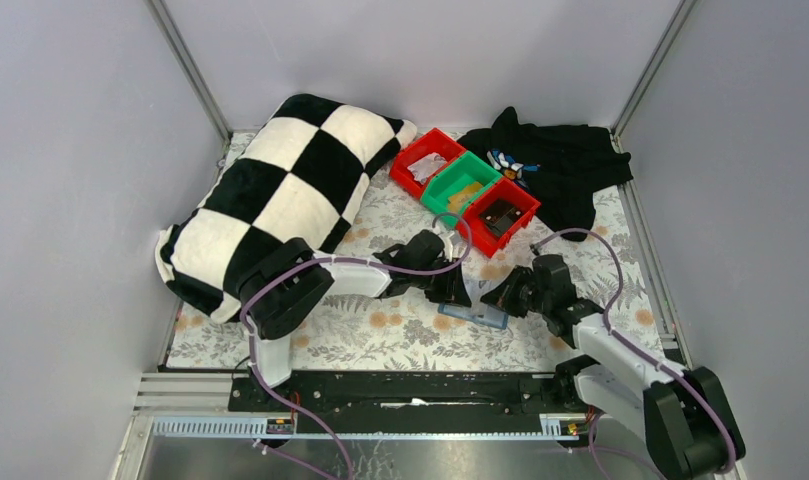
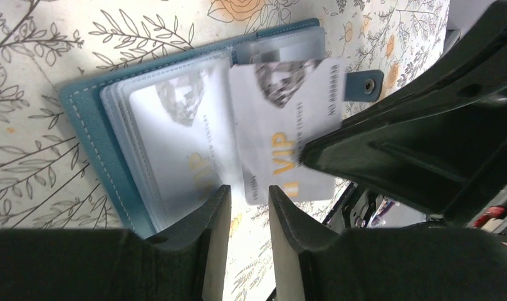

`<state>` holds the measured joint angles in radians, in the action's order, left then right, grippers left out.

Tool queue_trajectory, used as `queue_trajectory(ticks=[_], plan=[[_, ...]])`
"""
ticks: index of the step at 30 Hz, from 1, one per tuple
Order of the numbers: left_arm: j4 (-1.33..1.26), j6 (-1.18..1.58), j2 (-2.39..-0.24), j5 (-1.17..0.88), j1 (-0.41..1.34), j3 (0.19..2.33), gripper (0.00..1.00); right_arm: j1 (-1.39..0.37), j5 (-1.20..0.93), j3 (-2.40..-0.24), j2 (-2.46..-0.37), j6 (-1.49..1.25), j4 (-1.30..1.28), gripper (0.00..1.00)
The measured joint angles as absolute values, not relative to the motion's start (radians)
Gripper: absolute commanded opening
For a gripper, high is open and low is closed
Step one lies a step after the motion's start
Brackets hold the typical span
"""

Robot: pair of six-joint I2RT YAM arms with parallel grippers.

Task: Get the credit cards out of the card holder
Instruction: Place the credit card in the storage box.

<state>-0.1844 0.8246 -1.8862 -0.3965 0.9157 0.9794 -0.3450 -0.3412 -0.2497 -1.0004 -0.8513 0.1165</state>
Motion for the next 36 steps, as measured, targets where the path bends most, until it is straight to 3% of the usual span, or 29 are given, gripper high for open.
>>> queue_trajectory(ticks=[9, 14, 20, 32, 34, 36], plan=[[-0.145, 0.817, -1.708, -0.447, 0.853, 0.952, 0.4, -0.345, -0.286, -0.345, -0.784, -0.731, -0.098, 0.0], [-0.355, 0.902, -1.608, -0.611, 0.754, 0.823, 0.5, -0.345, -0.39, -0.348, -0.771, -0.724, -0.043, 0.0], [-0.425, 0.952, -1.6, -0.69, 0.718, 0.749, 0.52, -0.345, -0.543, -0.346, -0.823, -0.798, 0.15, 0.0], [-0.692, 1.093, -1.615, -0.768, 0.712, 0.681, 0.4, -0.345, -0.676, -0.294, -0.94, -0.949, 0.444, 0.0], [-0.71, 1.105, -1.619, -0.768, 0.711, 0.678, 0.37, -0.345, -0.676, -0.294, -0.941, -0.953, 0.458, 0.0], [-0.717, 1.111, -1.619, -0.768, 0.709, 0.678, 0.25, -0.345, -0.677, -0.294, -0.941, -0.957, 0.466, 0.0]])
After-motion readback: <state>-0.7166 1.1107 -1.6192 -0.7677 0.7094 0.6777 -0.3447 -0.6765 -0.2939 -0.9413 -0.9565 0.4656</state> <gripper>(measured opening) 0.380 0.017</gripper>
